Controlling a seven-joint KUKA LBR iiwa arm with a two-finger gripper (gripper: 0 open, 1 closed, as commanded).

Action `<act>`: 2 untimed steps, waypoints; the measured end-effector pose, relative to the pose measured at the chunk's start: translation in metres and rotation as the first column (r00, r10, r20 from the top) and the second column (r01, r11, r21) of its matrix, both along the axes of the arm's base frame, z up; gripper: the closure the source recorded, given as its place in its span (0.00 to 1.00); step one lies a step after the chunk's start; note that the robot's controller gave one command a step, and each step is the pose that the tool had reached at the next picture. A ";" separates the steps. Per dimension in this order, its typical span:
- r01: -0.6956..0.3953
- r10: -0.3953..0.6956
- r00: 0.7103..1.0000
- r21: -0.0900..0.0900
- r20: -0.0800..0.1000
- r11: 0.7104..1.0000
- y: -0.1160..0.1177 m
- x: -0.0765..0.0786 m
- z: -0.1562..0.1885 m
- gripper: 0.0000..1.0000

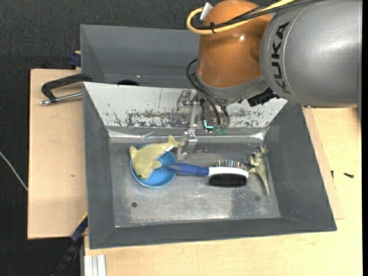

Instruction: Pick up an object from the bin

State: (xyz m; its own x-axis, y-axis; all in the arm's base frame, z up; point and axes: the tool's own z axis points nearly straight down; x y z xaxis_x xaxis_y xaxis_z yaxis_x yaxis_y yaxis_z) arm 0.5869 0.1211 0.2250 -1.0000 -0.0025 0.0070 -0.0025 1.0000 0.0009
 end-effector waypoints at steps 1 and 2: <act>0.041 -0.041 0.999 0.002 0.017 0.999 0.004 -0.020 -0.124 0.00; 0.261 -0.260 0.965 -0.001 0.012 0.965 0.045 -0.018 -0.151 0.00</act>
Offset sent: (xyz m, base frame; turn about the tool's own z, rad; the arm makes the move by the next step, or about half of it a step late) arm -0.0254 0.0043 -0.1476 0.0442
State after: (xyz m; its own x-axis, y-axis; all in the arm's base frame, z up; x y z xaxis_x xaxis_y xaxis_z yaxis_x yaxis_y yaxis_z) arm 0.5686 0.1663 0.0736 -0.9661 0.2581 -0.0046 0.2581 0.9661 0.0003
